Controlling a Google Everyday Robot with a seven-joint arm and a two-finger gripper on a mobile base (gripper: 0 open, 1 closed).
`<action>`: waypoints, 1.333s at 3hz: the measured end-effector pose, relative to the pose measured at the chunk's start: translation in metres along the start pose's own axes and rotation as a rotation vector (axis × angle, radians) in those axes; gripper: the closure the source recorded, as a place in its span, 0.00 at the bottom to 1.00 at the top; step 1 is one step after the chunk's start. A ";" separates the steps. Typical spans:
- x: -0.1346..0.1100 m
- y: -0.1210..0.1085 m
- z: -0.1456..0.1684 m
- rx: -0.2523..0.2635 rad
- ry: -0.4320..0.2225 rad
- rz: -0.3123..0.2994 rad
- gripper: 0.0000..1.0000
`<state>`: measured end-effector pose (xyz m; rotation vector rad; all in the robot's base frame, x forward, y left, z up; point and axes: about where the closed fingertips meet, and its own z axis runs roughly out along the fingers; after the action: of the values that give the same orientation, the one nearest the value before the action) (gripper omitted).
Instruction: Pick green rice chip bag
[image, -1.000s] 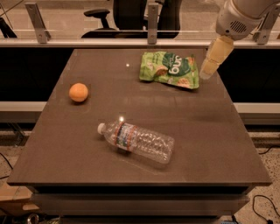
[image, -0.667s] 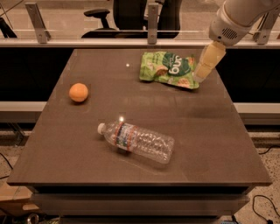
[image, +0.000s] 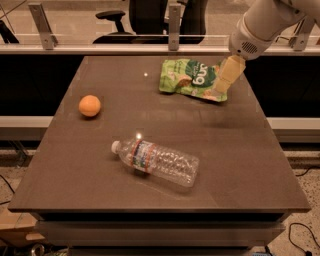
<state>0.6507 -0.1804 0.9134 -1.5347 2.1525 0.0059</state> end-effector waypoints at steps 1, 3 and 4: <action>-0.005 -0.002 0.015 -0.018 -0.004 -0.007 0.00; -0.017 -0.011 0.036 -0.045 0.024 -0.031 0.00; -0.022 -0.019 0.046 -0.051 0.048 -0.051 0.00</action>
Offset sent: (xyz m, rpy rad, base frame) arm 0.0299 0.0193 -0.0211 -0.0199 0.0403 0.0373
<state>0.6906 -0.1546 0.8869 -1.6343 2.1646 0.0069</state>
